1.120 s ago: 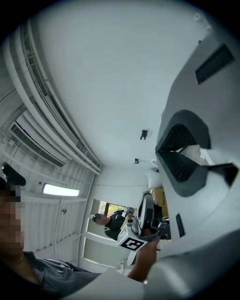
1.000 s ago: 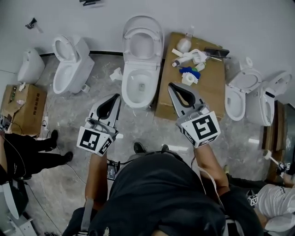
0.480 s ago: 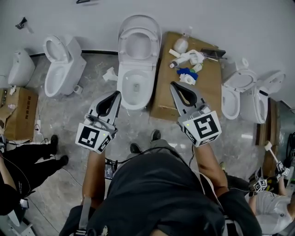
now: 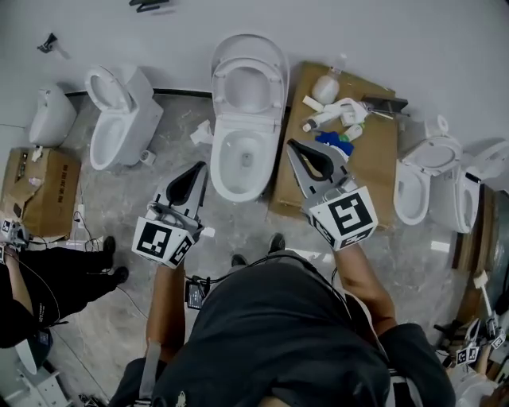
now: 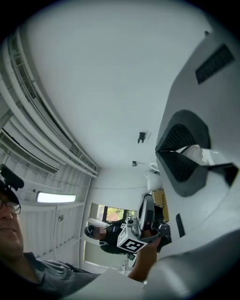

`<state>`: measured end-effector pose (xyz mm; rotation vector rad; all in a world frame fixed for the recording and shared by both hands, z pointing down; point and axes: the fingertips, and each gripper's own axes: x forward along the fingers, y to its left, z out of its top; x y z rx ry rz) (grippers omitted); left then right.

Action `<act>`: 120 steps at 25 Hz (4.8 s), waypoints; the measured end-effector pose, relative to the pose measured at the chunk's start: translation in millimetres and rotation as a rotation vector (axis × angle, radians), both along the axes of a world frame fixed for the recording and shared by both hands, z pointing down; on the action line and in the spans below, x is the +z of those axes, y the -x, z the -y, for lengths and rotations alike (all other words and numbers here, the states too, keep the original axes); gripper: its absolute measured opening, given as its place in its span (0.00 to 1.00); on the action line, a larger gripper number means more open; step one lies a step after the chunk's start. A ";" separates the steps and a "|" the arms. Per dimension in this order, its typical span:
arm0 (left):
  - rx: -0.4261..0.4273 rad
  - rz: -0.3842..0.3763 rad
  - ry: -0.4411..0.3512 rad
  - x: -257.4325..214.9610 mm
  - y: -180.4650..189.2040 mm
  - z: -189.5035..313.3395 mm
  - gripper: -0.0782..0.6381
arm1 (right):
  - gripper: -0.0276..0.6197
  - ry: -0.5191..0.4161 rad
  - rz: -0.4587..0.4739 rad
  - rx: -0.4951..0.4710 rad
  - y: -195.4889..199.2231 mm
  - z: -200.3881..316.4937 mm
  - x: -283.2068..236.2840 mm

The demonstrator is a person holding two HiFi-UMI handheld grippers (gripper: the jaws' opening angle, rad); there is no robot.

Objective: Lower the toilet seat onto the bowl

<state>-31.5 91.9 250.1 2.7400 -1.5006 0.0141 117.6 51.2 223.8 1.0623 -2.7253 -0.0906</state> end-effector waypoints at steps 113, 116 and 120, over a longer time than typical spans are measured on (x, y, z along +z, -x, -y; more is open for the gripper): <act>0.099 -0.043 0.285 144.2 110.9 348.0 0.11 | 0.24 0.257 -0.588 0.070 97.4 472.9 312.4; 0.102 -0.036 0.289 145.5 111.8 345.5 0.11 | 0.24 0.274 -0.596 0.049 95.0 455.4 308.9; 0.081 -0.033 0.287 145.2 123.1 337.3 0.11 | 0.24 0.297 -0.609 -0.004 103.0 426.6 307.0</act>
